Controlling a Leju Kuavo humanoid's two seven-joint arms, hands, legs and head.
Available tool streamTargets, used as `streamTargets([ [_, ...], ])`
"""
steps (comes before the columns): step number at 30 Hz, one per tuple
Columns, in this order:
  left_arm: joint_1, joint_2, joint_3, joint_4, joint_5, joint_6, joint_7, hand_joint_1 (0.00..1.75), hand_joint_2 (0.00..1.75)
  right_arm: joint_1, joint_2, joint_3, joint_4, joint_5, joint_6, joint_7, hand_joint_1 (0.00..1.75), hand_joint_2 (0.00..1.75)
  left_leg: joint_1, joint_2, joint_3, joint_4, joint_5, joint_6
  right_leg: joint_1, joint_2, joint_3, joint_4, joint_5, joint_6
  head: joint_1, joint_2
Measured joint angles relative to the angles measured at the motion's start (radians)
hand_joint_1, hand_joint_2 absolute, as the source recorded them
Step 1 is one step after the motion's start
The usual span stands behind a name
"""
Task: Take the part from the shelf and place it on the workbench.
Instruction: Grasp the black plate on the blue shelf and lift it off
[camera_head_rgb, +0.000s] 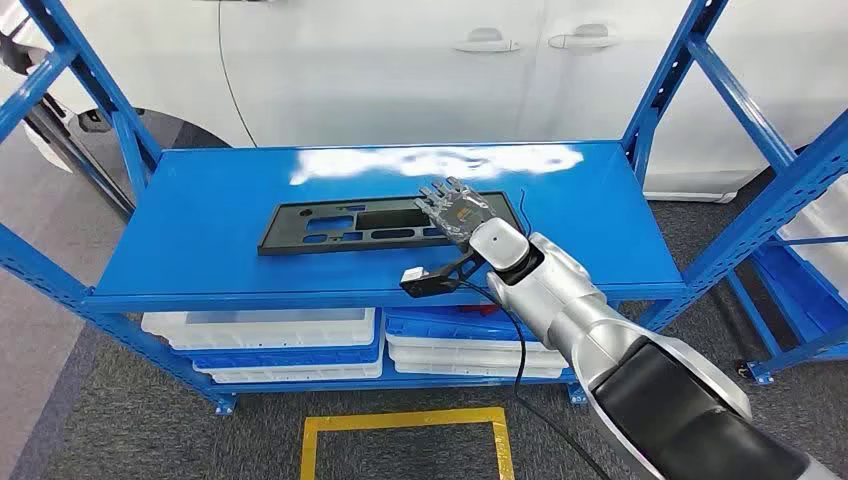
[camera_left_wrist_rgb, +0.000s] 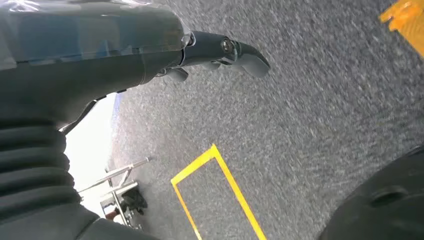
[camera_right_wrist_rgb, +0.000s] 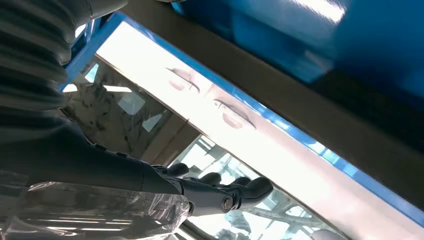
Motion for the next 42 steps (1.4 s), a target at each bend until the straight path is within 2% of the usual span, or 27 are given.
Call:
streamTargets([
  [3,0.0,-0.002,0.0,0.0,0.0,0.0,0.0,0.0,0.0,-0.003,0.007,0.002,0.011,0.0,0.0,-0.002,0.0,1.75,0.004,-0.003,-0.001,-0.002,0.003,0.008,0.001,-0.002,-0.003,0.009,-0.008,0.007,0.0,0.0],
  [4,0.0,-0.002,0.0,0.0,0.0,0.0,0.0,0.0,0.0,-0.005,0.01,0.003,0.015,-0.001,-0.001,-0.003,0.01,1.75,0.006,-0.003,-0.002,-0.003,0.004,0.013,0.0,-0.004,-0.011,0.03,-0.022,0.012,0.0,0.0],
  [6,0.0,-0.003,0.0,0.0,0.0,0.0,0.0,0.0,0.0,-0.01,0.014,0.005,0.024,-0.001,-0.001,-0.004,0.14,1.75,0.009,-0.002,-0.002,-0.005,0.004,0.02,-0.005,-0.007,-0.056,0.13,-0.077,0.026,0.0,0.0],
  [8,0.001,-0.002,0.0,0.0,0.0,0.0,0.0,0.0,0.0,-0.01,0.016,0.009,0.033,-0.001,0.0,-0.005,0.86,1.75,0.009,-0.002,-0.003,-0.004,0.004,0.023,-0.01,-0.009,-0.12,0.259,-0.128,0.033,0.0,0.0],
  [9,0.001,-0.002,0.0,0.0,0.0,0.0,0.0,0.0,0.0,-0.009,0.017,0.012,0.037,-0.001,0.0,-0.007,1.2,1.75,0.009,-0.002,-0.002,-0.004,0.003,0.023,-0.012,-0.01,-0.138,0.29,-0.13,0.033,0.0,0.0],
  [10,0.001,-0.002,0.0,0.0,0.0,0.0,0.0,0.0,0.0,-0.009,0.018,0.013,0.041,-0.001,0.0,-0.01,1.49,1.75,0.009,-0.003,-0.001,-0.004,0.003,0.023,-0.013,-0.01,-0.137,0.281,-0.112,0.032,0.0,0.0],
  [11,0.001,-0.002,0.0,0.0,0.0,0.0,0.0,0.0,0.0,-0.01,0.019,0.014,0.044,-0.001,0.0,-0.012,1.52,1.75,0.008,-0.005,0.0,-0.004,0.003,0.023,-0.012,-0.01,-0.116,0.233,-0.079,0.028,0.0,0.0],
  [13,0.001,-0.004,0.0,0.0,0.0,0.0,0.0,0.0,0.0,-0.015,0.02,0.014,0.048,-0.001,0.0,-0.018,1.58,1.75,0.006,-0.007,0.002,-0.004,0.002,0.02,-0.007,-0.008,-0.05,0.087,-0.011,0.014,0.0,0.0],
  [15,0.001,-0.004,0.0,0.0,0.001,0.0,0.0,0.0,0.0,-0.019,0.021,0.015,0.051,-0.001,0.0,-0.022,1.68,1.75,0.006,-0.008,-0.001,-0.004,0.002,0.013,0.0,-0.007,-0.016,0.004,0.015,0.003,0.0,0.0],
  [17,0.001,-0.003,0.0,0.0,0.001,0.0,0.0,0.0,0.0,-0.02,0.022,0.015,0.054,-0.002,0.0,-0.025,1.74,1.75,0.006,-0.009,-0.001,-0.01,0.005,0.003,0.001,-0.007,-0.015,-0.007,0.018,-0.002,0.0,0.0],
  [19,0.002,-0.002,0.0,0.0,0.002,0.0,0.0,0.0,0.0,-0.022,0.025,0.015,0.056,-0.003,-0.001,-0.026,1.74,1.75,0.004,-0.007,-0.004,-0.001,-0.004,-0.008,-0.006,-0.01,-0.006,-0.024,0.026,-0.008,0.0,0.0],
  [21,0.002,0.0,0.0,0.0,0.003,0.001,-0.008,0.0,0.0,-0.029,0.029,0.018,0.056,-0.004,-0.001,-0.029,1.74,1.75,0.003,-0.006,-0.039,0.078,-0.049,-0.018,-0.012,-0.013,0.004,-0.038,0.033,-0.014,0.0,0.0],
  [23,0.0,0.001,0.0,-0.001,0.006,0.001,-0.019,0.0,0.0,-0.034,0.031,0.023,0.058,-0.006,-0.001,-0.032,1.73,1.75,0.003,-0.009,-0.097,0.208,-0.107,-0.028,-0.011,-0.014,0.007,-0.039,0.032,-0.017,0.0,0.0],
  [24,-0.002,0.001,0.0,-0.002,0.008,0.001,-0.021,0.0,0.0,-0.033,0.032,0.026,0.059,-0.006,0.0,-0.033,1.73,1.75,0.002,-0.01,-0.114,0.25,-0.117,-0.031,-0.011,-0.013,0.008,-0.038,0.031,-0.018,0.0,0.0],
  [25,-0.003,0.002,0.0,-0.002,0.009,0.001,-0.021,0.0,0.0,-0.032,0.033,0.029,0.061,-0.006,0.0,-0.036,1.72,1.75,0.002,-0.01,-0.117,0.257,-0.11,-0.034,-0.011,-0.013,0.008,-0.036,0.03,-0.018,0.0,0.0],
  [26,-0.003,0.002,0.0,-0.002,0.009,0.001,-0.018,0.0,0.0,-0.032,0.034,0.032,0.062,-0.007,0.001,-0.038,1.73,1.75,0.003,-0.01,-0.1,0.222,-0.083,-0.036,-0.012,-0.011,0.008,-0.033,0.029,-0.016,0.0,0.0],
  [28,0.001,0.002,0.0,-0.003,0.009,0.001,-0.014,0.0,0.0,-0.032,0.034,0.035,0.063,-0.007,0.001,-0.04,1.73,1.75,0.005,-0.002,-0.035,0.086,-0.021,-0.039,-0.011,-0.007,0.005,-0.022,0.022,-0.009,0.0,0.0],
  [30,0.005,0.001,0.0,-0.002,0.008,0.001,-0.012,0.0,0.0,-0.035,0.033,0.036,0.063,-0.007,0.0,-0.041,1.74,1.75,0.007,0.0,0.003,0.003,0.003,-0.026,-0.006,-0.003,-0.003,-0.01,0.016,-0.002,0.0,0.0],
  [32,0.005,0.0,0.0,-0.002,0.009,0.001,-0.012,0.0,0.0,-0.037,0.033,0.038,0.064,-0.008,0.0,-0.044,1.74,1.75,0.007,-0.004,0.003,-0.005,0.002,-0.005,-0.002,-0.001,-0.01,-0.005,0.015,0.003,0.0,0.0],
  [33,0.005,0.0,0.0,-0.002,0.008,0.002,-0.012,0.0,0.0,-0.037,0.033,0.039,0.064,-0.009,-0.001,-0.045,1.74,1.75,0.008,-0.004,0.001,-0.005,0.003,0.002,-0.003,-0.001,-0.012,-0.001,0.013,0.006,0.0,0.0],
  [35,0.005,-0.002,0.0,-0.002,0.009,0.002,-0.012,0.0,0.0,-0.038,0.033,0.041,0.064,-0.011,-0.001,-0.046,1.74,1.75,0.011,-0.003,0.0,-0.008,0.006,0.013,-0.006,-0.004,-0.031,0.045,-0.018,0.018,0.0,0.0],
  [36,0.005,-0.002,0.0,-0.002,0.009,0.002,-0.012,0.0,0.0,-0.038,0.033,0.041,0.064,-0.013,-0.001,-0.047,1.74,1.75,0.013,-0.002,-0.001,-0.008,0.007,0.017,-0.008,-0.005,-0.052,0.093,-0.047,0.025,0.0,0.0],
  [38,0.005,-0.002,0.0,-0.003,0.009,0.002,-0.012,0.0,0.0,-0.037,0.033,0.043,0.065,-0.02,-0.003,-0.047,1.75,1.75,0.013,-0.002,-0.002,-0.008,0.007,0.019,-0.012,-0.009,-0.115,0.227,-0.109,0.033,0.0,0.0],
  [39,0.005,-0.002,0.0,-0.003,0.009,0.002,-0.012,0.0,0.0,-0.036,0.033,0.044,0.066,-0.025,-0.004,-0.048,1.75,1.75,0.013,-0.002,-0.003,-0.008,0.007,0.02,-0.014,-0.01,-0.139,0.276,-0.124,0.034,0.0,0.0],
  [40,0.006,-0.002,0.0,-0.003,0.009,0.002,-0.012,0.0,0.0,-0.035,0.033,0.045,0.067,-0.031,-0.006,-0.049,1.75,1.75,0.013,-0.002,-0.003,-0.008,0.007,0.02,-0.014,-0.01,-0.149,0.294,-0.12,0.034,0.0,0.0],
  [41,0.006,-0.002,0.0,-0.003,0.009,0.003,-0.012,0.0,0.0,-0.035,0.033,0.045,0.067,-0.037,-0.008,-0.05,1.75,1.75,0.013,-0.003,-0.002,-0.008,0.006,0.02,-0.014,-0.01,-0.137,0.266,-0.096,0.031,0.0,0.0],
  [42,0.006,-0.002,0.0,-0.003,0.01,0.003,-0.012,0.0,0.0,-0.036,0.033,0.045,0.067,-0.041,-0.01,-0.052,1.75,1.75,0.013,-0.004,0.0,-0.008,0.006,0.019,-0.014,-0.01,-0.107,0.2,-0.059,0.026,0.0,0.0],
])
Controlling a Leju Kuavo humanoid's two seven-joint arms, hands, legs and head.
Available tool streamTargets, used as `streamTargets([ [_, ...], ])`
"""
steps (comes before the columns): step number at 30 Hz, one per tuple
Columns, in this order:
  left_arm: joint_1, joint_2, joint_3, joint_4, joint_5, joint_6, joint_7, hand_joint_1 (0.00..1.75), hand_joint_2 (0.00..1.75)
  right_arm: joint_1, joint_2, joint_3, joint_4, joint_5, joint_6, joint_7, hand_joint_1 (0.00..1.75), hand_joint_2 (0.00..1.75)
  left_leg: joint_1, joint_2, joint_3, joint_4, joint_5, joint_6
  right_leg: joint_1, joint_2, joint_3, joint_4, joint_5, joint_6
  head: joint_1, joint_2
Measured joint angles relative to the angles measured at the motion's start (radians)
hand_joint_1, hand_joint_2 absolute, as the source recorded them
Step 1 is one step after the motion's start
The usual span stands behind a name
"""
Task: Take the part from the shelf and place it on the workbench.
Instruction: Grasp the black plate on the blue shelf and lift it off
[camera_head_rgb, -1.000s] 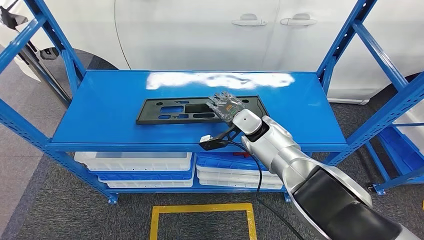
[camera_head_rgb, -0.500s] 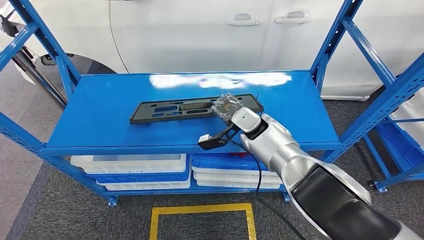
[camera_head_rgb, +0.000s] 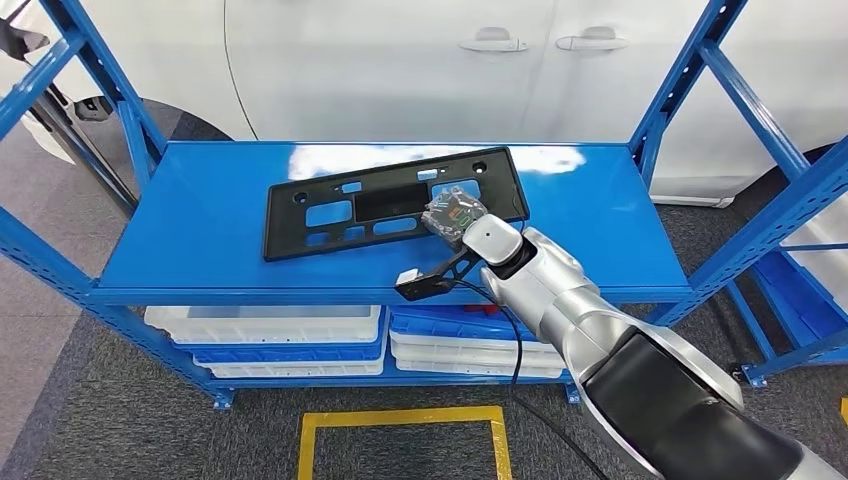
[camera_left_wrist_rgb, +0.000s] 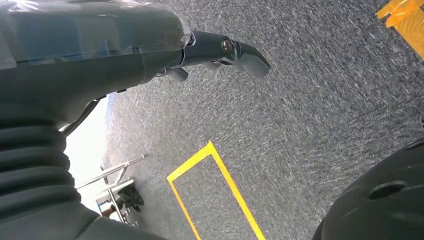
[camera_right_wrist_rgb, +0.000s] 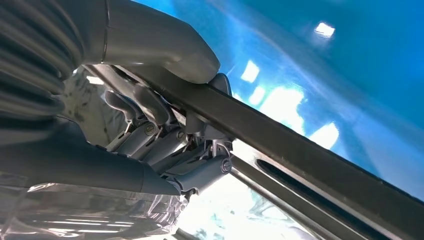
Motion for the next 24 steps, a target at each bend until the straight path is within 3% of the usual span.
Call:
streamTargets([
  [2,0.0,0.0,0.0,0.0,0.0,0.0,0.0,0.0,0.0,-0.003,0.0,0.0,0.0,-0.014,-0.004,-0.006,1.75,1.75,-0.002,-0.002,0.001,0.0,-0.002,-0.004,0.005,0.003,0.067,-0.146,0.06,-0.011,0.0,0.0],
  [3,0.0,0.0,0.0,0.0,0.001,0.0,0.0,0.0,0.0,-0.004,0.0,-0.002,0.0,-0.028,-0.006,-0.013,1.75,1.75,-0.003,-0.003,0.001,0.0,-0.002,-0.007,0.008,0.005,0.086,-0.189,0.074,-0.015,0.0,0.0],
  [5,0.0,0.0,0.0,0.0,0.002,0.0,-0.002,0.0,0.0,-0.004,0.0,-0.013,-0.003,-0.082,-0.009,-0.043,1.75,1.75,-0.003,-0.005,-0.001,-0.002,-0.002,-0.016,0.013,0.005,0.09,-0.207,0.076,-0.021,0.0,0.0],
  [8,0.002,0.002,0.0,0.0,0.003,0.002,-0.007,0.0,0.0,-0.003,0.001,-0.045,-0.028,-0.177,-0.01,-0.1,1.74,1.75,-0.005,-0.003,-0.016,0.024,-0.023,-0.031,0.003,0.002,0.097,-0.224,0.086,-0.034,0.0,0.0],
  [11,0.001,0.003,0.0,0.0,0.011,0.004,-0.022,0.0,0.0,-0.002,0.001,-0.074,-0.069,-0.236,-0.012,-0.132,1.75,1.75,-0.006,-0.002,-0.096,0.2,-0.109,-0.043,0.001,0.0,0.104,-0.231,0.088,-0.042,-0.001,0.0],
  [13,-0.001,0.004,0.0,0.0,0.018,0.006,-0.03,0.0,0.0,0.006,-0.001,-0.088,-0.104,-0.273,-0.013,-0.15,1.75,1.75,-0.007,-0.003,-0.135,0.283,-0.127,-0.049,0.003,0.0,0.108,-0.23,0.085,-0.043,-0.001,0.0],
  [14,-0.001,0.004,0.0,0.0,0.02,0.007,-0.03,0.0,0.0,0.01,-0.002,-0.095,-0.129,-0.296,-0.011,-0.158,1.75,1.75,-0.007,-0.003,-0.129,0.269,-0.108,-0.05,0.002,0.001,0.109,-0.229,0.083,-0.043,-0.001,0.0],
  [16,0.002,0.005,0.0,0.0,0.02,0.008,-0.027,0.0,0.0,0.015,-0.008,-0.11,-0.196,-0.349,-0.001,-0.172,1.75,1.75,-0.005,0.003,-0.077,0.148,-0.037,-0.052,0.002,0.005,0.11,-0.22,0.076,-0.037,-0.001,0.0],
  [18,0.007,0.004,0.0,0.0,0.021,0.009,-0.027,0.0,0.0,0.016,-0.02,-0.127,-0.276,-0.417,0.021,-0.184,1.75,1.75,-0.003,0.014,-0.029,0.039,0.002,-0.046,0.008,0.01,0.104,-0.206,0.066,-0.03,-0.001,0.0],
  [22,0.009,0.002,0.0,0.0,0.023,0.011,-0.028,0.0,0.0,0.028,-0.051,-0.169,-0.439,-0.582,0.085,-0.221,1.75,1.75,0.0,0.01,-0.022,0.015,0.001,-0.016,0.016,0.008,0.093,-0.19,0.054,-0.019,0.0,0.0],
  [24,0.009,0.0,0.0,0.0,0.023,0.012,-0.028,0.0,0.0,0.039,-0.063,-0.19,-0.514,-0.667,0.12,-0.241,1.75,1.75,0.003,0.01,-0.022,0.013,0.001,-0.006,0.012,0.005,0.072,-0.136,0.016,-0.007,0.0,0.0],
])
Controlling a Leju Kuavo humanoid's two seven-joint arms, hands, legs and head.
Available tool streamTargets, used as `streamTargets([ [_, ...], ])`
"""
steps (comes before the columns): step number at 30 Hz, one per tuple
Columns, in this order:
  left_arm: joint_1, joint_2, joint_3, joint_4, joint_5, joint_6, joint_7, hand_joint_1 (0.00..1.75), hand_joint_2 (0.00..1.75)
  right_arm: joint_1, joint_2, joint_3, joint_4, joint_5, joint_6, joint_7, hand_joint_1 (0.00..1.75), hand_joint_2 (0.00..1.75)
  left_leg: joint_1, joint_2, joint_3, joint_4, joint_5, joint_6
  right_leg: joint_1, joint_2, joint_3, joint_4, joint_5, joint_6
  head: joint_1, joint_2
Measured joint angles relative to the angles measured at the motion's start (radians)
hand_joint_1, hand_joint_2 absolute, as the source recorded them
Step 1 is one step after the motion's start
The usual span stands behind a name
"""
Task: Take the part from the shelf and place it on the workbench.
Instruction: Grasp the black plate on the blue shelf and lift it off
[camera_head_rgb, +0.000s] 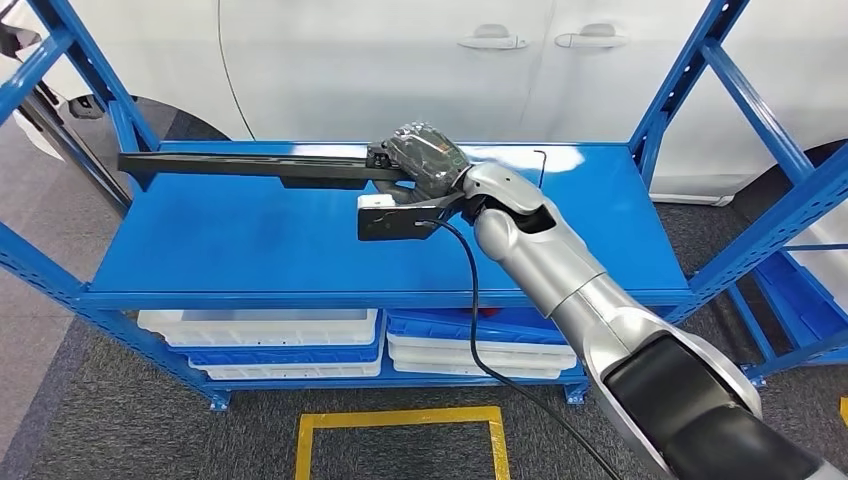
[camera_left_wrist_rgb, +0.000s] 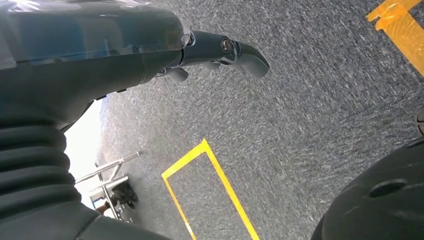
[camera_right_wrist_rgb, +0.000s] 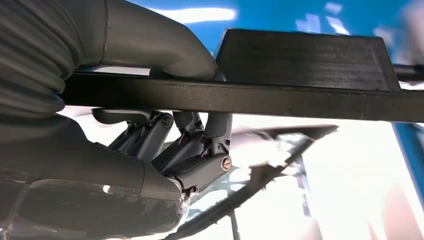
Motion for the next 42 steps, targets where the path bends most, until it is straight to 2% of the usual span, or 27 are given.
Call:
streamTargets([
  [3,0.0,0.0,0.0,0.0,0.0,0.001,0.0,0.0,0.0,0.023,-0.015,-0.03,-0.09,-0.09,0.035,-0.02,1.75,1.75,0.0,0.0,0.0,0.0,-0.001,0.006,-0.006,-0.004,-0.091,0.197,-0.092,0.013,0.0,0.0],
  [4,0.0,0.0,0.0,0.0,0.0,0.001,0.0,0.0,0.0,0.03,-0.019,-0.038,-0.112,-0.101,0.04,-0.022,1.75,1.75,-0.001,-0.001,0.001,0.0,-0.002,0.007,-0.006,-0.005,-0.11,0.233,-0.097,0.013,0.0,0.0],
  [5,0.0,0.0,0.0,0.0,0.0,0.001,0.0,0.0,0.0,0.036,-0.022,-0.043,-0.13,-0.105,0.042,-0.022,1.75,1.75,-0.001,-0.002,0.002,0.0,-0.002,0.007,-0.005,-0.005,-0.11,0.228,-0.082,0.01,0.0,0.0],
  [6,0.0,0.0,0.0,0.0,0.0,0.001,0.0,0.0,0.0,0.039,-0.025,-0.047,-0.146,-0.107,0.044,-0.022,1.75,1.75,-0.002,-0.003,0.004,0.0,-0.002,0.007,-0.003,-0.005,-0.09,0.183,-0.05,0.004,0.0,0.0],
  [8,0.0,-0.002,0.0,0.0,0.0,0.002,0.0,0.0,0.0,0.041,-0.031,-0.055,-0.171,-0.107,0.046,-0.023,1.75,1.75,-0.005,-0.006,0.008,0.0,-0.003,0.006,0.004,-0.003,-0.021,0.036,0.019,-0.014,0.0,0.0],
  [10,0.001,-0.003,0.0,0.0,0.0,0.003,0.0,0.0,0.0,0.041,-0.035,-0.062,-0.19,-0.108,0.047,-0.023,1.75,1.75,-0.005,-0.007,0.008,-0.001,-0.003,0.001,0.013,-0.002,0.018,-0.055,0.05,-0.028,0.0,0.0],
  [11,0.001,-0.003,0.0,0.0,0.0,0.003,0.0,0.0,0.0,0.042,-0.036,-0.064,-0.196,-0.11,0.048,-0.024,1.75,1.75,-0.004,-0.007,0.007,-0.003,-0.002,-0.003,0.015,-0.002,0.021,-0.066,0.05,-0.031,0.0,0.0],
  [13,0.001,-0.001,0.0,0.0,0.001,0.004,-0.001,0.0,0.0,0.045,-0.038,-0.07,-0.207,-0.129,0.056,-0.028,1.75,1.75,-0.007,-0.006,0.009,-0.007,-0.002,-0.012,0.009,-0.006,0.025,-0.079,0.058,-0.031,0.0,0.0],
  [15,0.001,0.0,0.0,0.0,0.002,0.005,-0.001,0.0,0.0,0.049,-0.04,-0.078,-0.222,-0.184,0.084,-0.04,1.75,1.75,-0.01,-0.005,-0.005,0.024,-0.025,-0.022,-0.001,-0.009,0.035,-0.097,0.068,-0.033,0.0,0.0],
  [16,0.0,0.0,0.0,0.0,0.003,0.005,-0.002,0.0,0.0,0.053,-0.04,-0.084,-0.233,-0.228,0.109,-0.048,1.75,1.75,-0.009,-0.004,-0.028,0.071,-0.053,-0.027,-0.003,-0.01,0.038,-0.103,0.072,-0.033,0.0,0.0],
  [18,-0.003,0.0,0.0,0.0,0.011,0.008,-0.007,0.0,0.0,0.064,-0.04,-0.1,-0.254,-0.345,0.178,-0.065,1.75,1.75,-0.008,-0.005,-0.09,0.204,-0.113,-0.037,-0.003,-0.011,0.039,-0.104,0.072,-0.036,0.0,0.0],
  [19,-0.004,0.0,0.001,0.0,0.015,0.009,-0.008,0.0,0.0,0.073,-0.039,-0.109,-0.263,-0.408,0.215,-0.073,1.75,1.75,-0.008,-0.006,-0.111,0.251,-0.125,-0.041,-0.003,-0.011,0.04,-0.102,0.071,-0.036,0.0,0.0],
  [20,-0.004,0.0,0.001,0.0,0.019,0.011,-0.008,0.0,0.0,0.085,-0.039,-0.117,-0.27,-0.472,0.252,-0.081,1.75,1.75,-0.008,-0.006,-0.117,0.262,-0.118,-0.045,-0.003,-0.011,0.041,-0.101,0.069,-0.036,0.0,0.0],
  [21,-0.004,0.001,0.001,0.0,0.021,0.013,-0.006,0.0,0.0,0.099,-0.037,-0.125,-0.278,-0.533,0.287,-0.087,1.75,1.75,-0.007,-0.006,-0.104,0.234,-0.093,-0.048,-0.005,-0.01,0.042,-0.098,0.067,-0.034,0.0,0.0],
  [23,0.0,0.0,0.001,0.0,0.022,0.018,0.0,0.0,0.0,0.135,-0.032,-0.139,-0.299,-0.654,0.35,-0.1,1.75,1.75,-0.004,-0.002,-0.04,0.103,-0.028,-0.054,-0.006,-0.007,0.041,-0.086,0.058,-0.026,0.0,0.0],
  [24,0.002,-0.001,0.001,0.0,0.023,0.021,0.001,0.0,0.0,0.155,-0.029,-0.146,-0.313,-0.71,0.378,-0.106,1.75,1.75,-0.002,-0.003,-0.013,0.047,-0.009,-0.05,-0.005,-0.006,0.039,-0.078,0.052,-0.022,0.0,0.0],
  [25,0.004,-0.002,0.001,0.0,0.024,0.025,0.002,0.0,0.0,0.179,-0.027,-0.151,-0.331,-0.763,0.404,-0.111,1.75,1.75,-0.001,-0.004,0.004,0.012,-0.001,-0.042,-0.003,-0.004,0.036,-0.072,0.048,-0.018,0.0,0.0],
  [26,0.006,-0.004,0.002,0.0,0.026,0.03,0.003,0.0,0.0,0.207,-0.026,-0.155,-0.35,-0.81,0.427,-0.114,1.75,1.75,-0.002,-0.007,0.01,0.002,-0.005,-0.032,0.0,-0.004,0.034,-0.069,0.045,-0.016,0.0,0.0],
  [28,0.008,-0.007,0.002,0.0,0.031,0.043,0.003,0.0,0.0,0.269,-0.025,-0.159,-0.39,-0.887,0.465,-0.119,1.75,1.75,-0.001,-0.013,0.01,0.0,-0.004,-0.014,0.002,-0.004,0.034,-0.064,0.04,-0.011,0.0,0.0],
  [30,0.01,-0.011,0.004,0.0,0.036,0.055,0.003,0.0,0.0,0.323,-0.025,-0.159,-0.428,-0.925,0.481,-0.12,1.75,1.75,0.001,-0.014,0.009,-0.001,-0.003,-0.004,-0.002,-0.006,0.023,-0.033,0.016,0.0,0.0,0.0],
  [32,0.011,-0.012,0.006,0.0,0.04,0.062,0.003,0.0,0.87,0.372,-0.025,-0.159,-0.465,-0.946,0.488,-0.121,1.75,1.75,0.002,-0.013,0.008,-0.002,-0.003,0.003,-0.007,-0.007,-0.022,0.069,-0.042,0.012,0.0,0.0],
  [34,0.01,-0.012,0.01,0.0,0.046,0.071,0.0,0.0,1.75,0.429,-0.025,-0.159,-0.498,-0.98,0.503,-0.12,1.75,1.75,0.001,-0.013,0.008,-0.002,-0.003,0.006,-0.01,-0.007,-0.077,0.186,-0.089,0.016,0.0,0.0],
  [35,0.009,-0.012,0.012,0.0,0.05,0.076,-0.002,0.0,1.75,0.462,-0.025,-0.159,-0.514,-1.0,0.513,-0.118,1.75,1.75,0.0,-0.014,0.008,-0.002,-0.004,0.007,-0.01,-0.007,-0.087,0.206,-0.089,0.014,0.0,0.0],
  [36,0.008,-0.013,0.014,0.0,0.055,0.081,-0.005,0.0,1.31,0.492,-0.025,-0.158,-0.53,-1.018,0.523,-0.115,1.75,1.75,-0.001,-0.015,0.008,-0.002,-0.004,0.007,-0.009,-0.007,-0.079,0.187,-0.07,0.009,0.0,0.0],
  [39,0.006,-0.016,0.023,0.0,0.064,0.086,-0.015,0.0,0.0,0.573,-0.025,-0.144,-0.581,-1.062,0.542,-0.111,1.75,1.75,-0.005,-0.017,0.011,-0.002,-0.005,0.006,0.002,-0.006,0.012,0.002,0.012,-0.02,0.0,0.0],
  [40,0.007,-0.017,0.026,0.0,0.066,0.086,-0.02,0.0,0.0,0.6,-0.025,-0.137,-0.597,-1.073,0.544,-0.111,1.75,1.75,-0.005,-0.017,0.012,-0.003,-0.005,0.003,0.007,-0.006,0.034,-0.041,0.025,-0.027,0.0,0.0],
  [42,0.011,-0.018,0.031,0.0,0.071,0.086,-0.029,0.0,0.0,0.66,-0.022,-0.121,-0.626,-1.086,0.537,-0.112,1.74,1.75,-0.004,-0.017,0.013,-0.006,-0.005,-0.007,0.013,-0.007,0.044,-0.069,0.029,-0.034,0.0,0.0],
])
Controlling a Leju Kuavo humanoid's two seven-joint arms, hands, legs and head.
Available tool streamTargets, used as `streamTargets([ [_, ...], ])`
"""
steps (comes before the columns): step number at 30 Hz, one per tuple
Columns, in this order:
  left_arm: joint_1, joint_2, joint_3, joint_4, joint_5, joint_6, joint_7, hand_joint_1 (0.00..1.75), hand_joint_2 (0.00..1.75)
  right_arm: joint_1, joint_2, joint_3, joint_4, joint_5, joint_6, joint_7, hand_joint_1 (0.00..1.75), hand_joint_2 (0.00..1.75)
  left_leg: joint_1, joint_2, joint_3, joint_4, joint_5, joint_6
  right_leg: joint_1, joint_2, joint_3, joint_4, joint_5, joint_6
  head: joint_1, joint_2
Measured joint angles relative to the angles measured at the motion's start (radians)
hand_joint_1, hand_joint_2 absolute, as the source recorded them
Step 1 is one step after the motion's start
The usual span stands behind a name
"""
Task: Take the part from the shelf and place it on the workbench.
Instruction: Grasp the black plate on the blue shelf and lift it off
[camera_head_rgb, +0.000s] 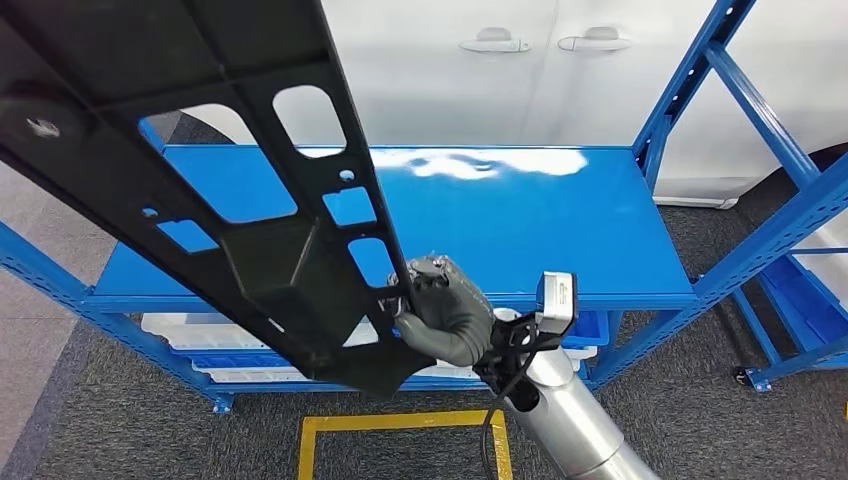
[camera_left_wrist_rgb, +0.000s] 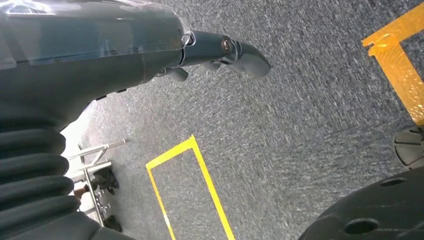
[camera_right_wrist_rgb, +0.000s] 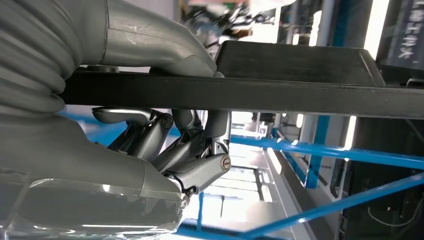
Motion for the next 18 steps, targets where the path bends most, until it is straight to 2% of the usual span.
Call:
streamTargets([
  [1,0.001,0.001,0.002,0.0,0.003,0.0,-0.004,0.0,0.0,0.03,0.002,0.009,-0.014,-0.003,-0.006,0.0,1.74,1.75,0.0,0.0,0.001,-0.003,0.0,-0.005,-0.003,-0.001,0.002,-0.007,0.005,-0.001,0.0,0.0],
  [3,0.003,0.002,0.004,0.0,0.005,0.001,-0.009,0.0,0.87,0.074,0.007,0.024,-0.035,-0.007,-0.014,0.002,1.75,1.75,-0.003,0.003,-0.007,0.015,-0.015,-0.016,-0.011,-0.004,0.011,-0.026,0.016,-0.003,0.0,0.0],
  [5,-0.001,0.003,0.006,0.0,0.007,0.003,-0.011,0.0,1.75,0.104,0.014,0.033,-0.051,-0.015,-0.025,0.007,1.75,1.75,-0.003,0.007,-0.048,0.104,-0.069,-0.026,-0.015,-0.007,0.016,-0.038,0.024,-0.006,0.0,0.0],
  [7,-0.01,0.004,0.01,0.0,0.006,0.005,-0.012,0.0,1.75,0.142,0.022,0.039,-0.07,-0.006,-0.049,0.014,1.74,1.75,0.0,0.008,-0.105,0.228,-0.126,-0.037,-0.014,-0.01,0.016,-0.037,0.024,-0.008,-0.001,0.0],
  [8,-0.015,0.004,0.011,0.0,0.003,0.005,-0.012,0.0,1.75,0.166,0.025,0.043,-0.081,0.012,-0.066,0.015,1.74,1.75,0.001,0.009,-0.119,0.262,-0.134,-0.041,-0.014,-0.011,0.016,-0.036,0.024,-0.008,-0.001,0.0],
  [9,-0.019,0.004,0.012,0.0,0.0,0.004,-0.01,0.0,1.75,0.19,0.026,0.048,-0.092,0.035,-0.082,0.013,1.74,1.75,0.002,0.011,-0.114,0.256,-0.122,-0.044,-0.014,-0.011,0.016,-0.034,0.022,-0.008,-0.001,0.0],
  [10,-0.022,0.004,0.012,0.0,-0.005,0.002,-0.008,0.0,1.75,0.215,0.027,0.053,-0.106,0.061,-0.096,0.008,1.75,1.75,0.004,0.014,-0.09,0.212,-0.096,-0.046,-0.015,-0.01,0.016,-0.031,0.02,-0.006,-0.001,0.0],
  [11,-0.024,0.004,0.012,0.0,-0.011,0.0,-0.006,0.0,1.75,0.24,0.027,0.056,-0.121,0.085,-0.109,0.001,1.75,1.75,0.005,0.018,-0.05,0.14,-0.064,-0.047,-0.015,-0.009,0.017,-0.026,0.017,-0.003,-0.001,0.0],
  [13,-0.027,0.004,0.012,-0.001,-0.02,-0.004,-0.001,0.0,1.75,0.282,0.027,0.058,-0.152,0.115,-0.123,-0.014,1.75,1.75,0.007,0.022,0.014,0.026,-0.027,-0.036,-0.011,-0.006,0.015,-0.014,0.008,0.006,-0.001,0.0],
  [14,-0.03,0.003,0.012,-0.002,-0.023,-0.005,-0.001,0.0,1.75,0.297,0.026,0.059,-0.165,0.123,-0.126,-0.019,1.75,1.75,0.007,0.023,0.029,0.0,-0.022,-0.028,-0.009,-0.005,0.014,-0.01,0.005,0.01,-0.001,0.0],
  [16,-0.037,0.002,0.012,-0.003,-0.026,-0.007,0.0,0.0,1.75,0.316,0.026,0.059,-0.185,0.128,-0.128,-0.022,1.74,1.75,0.007,0.019,0.029,-0.005,-0.021,-0.011,-0.006,-0.004,0.013,-0.008,0.003,0.017,-0.001,0.0],
  [18,-0.045,0.0,0.012,-0.003,-0.027,-0.008,0.0,0.0,1.75,0.325,0.025,0.059,-0.199,0.13,-0.128,-0.021,1.73,1.75,0.011,0.02,0.029,-0.008,-0.016,0.0,-0.008,-0.004,0.009,0.011,-0.011,0.027,0.0,0.0],
])
